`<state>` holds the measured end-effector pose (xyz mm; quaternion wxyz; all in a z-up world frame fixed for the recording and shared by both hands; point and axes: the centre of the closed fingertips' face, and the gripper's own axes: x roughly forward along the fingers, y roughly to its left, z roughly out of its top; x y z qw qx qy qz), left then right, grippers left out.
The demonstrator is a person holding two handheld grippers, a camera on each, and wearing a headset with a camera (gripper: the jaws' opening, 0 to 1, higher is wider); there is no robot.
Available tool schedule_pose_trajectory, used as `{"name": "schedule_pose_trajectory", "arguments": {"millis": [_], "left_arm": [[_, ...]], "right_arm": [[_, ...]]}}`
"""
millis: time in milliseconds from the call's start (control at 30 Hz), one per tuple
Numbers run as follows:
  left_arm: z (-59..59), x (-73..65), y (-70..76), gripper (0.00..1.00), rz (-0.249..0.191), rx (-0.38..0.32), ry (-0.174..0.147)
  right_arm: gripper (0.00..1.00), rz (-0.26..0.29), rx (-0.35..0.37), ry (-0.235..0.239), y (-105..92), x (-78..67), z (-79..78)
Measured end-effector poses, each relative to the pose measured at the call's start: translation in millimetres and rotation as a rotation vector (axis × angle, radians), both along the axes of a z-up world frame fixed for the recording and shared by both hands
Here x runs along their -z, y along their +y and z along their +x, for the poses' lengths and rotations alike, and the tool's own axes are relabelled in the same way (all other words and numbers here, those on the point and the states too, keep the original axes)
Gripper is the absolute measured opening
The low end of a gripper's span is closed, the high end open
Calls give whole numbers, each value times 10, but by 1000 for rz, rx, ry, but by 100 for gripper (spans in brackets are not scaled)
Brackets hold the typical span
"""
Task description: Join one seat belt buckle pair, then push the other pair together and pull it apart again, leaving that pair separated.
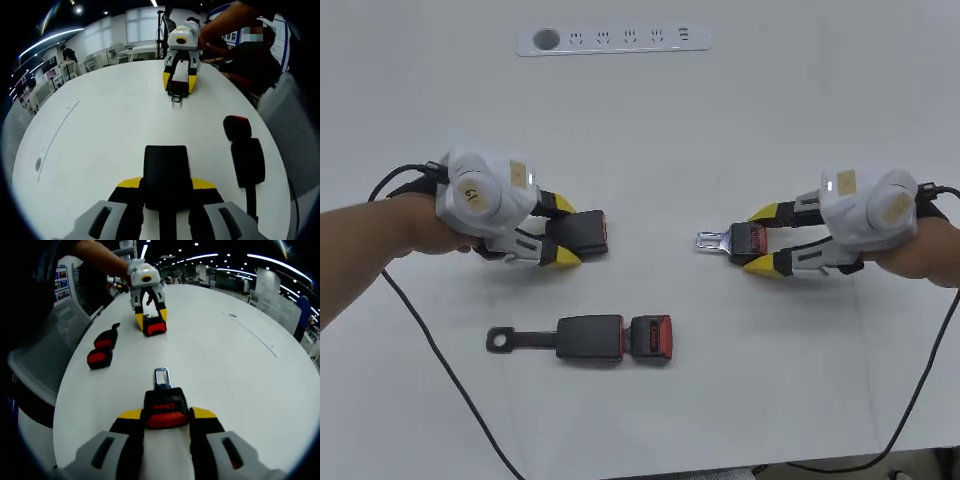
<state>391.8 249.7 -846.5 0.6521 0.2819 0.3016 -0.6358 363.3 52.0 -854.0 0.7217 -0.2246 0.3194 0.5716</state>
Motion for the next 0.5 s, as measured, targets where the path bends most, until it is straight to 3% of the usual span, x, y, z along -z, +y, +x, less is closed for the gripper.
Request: {"name": "schedule_pose_trajectory", "arguments": {"millis": [267,500], "left_arm": [[6,40,-10,35,16,19,4],[14,63,-16,35,29,17,7]], "right_arm": [[35,6,2,2,31,9,25],[35,15,-9,-6,172,20,63]]}}
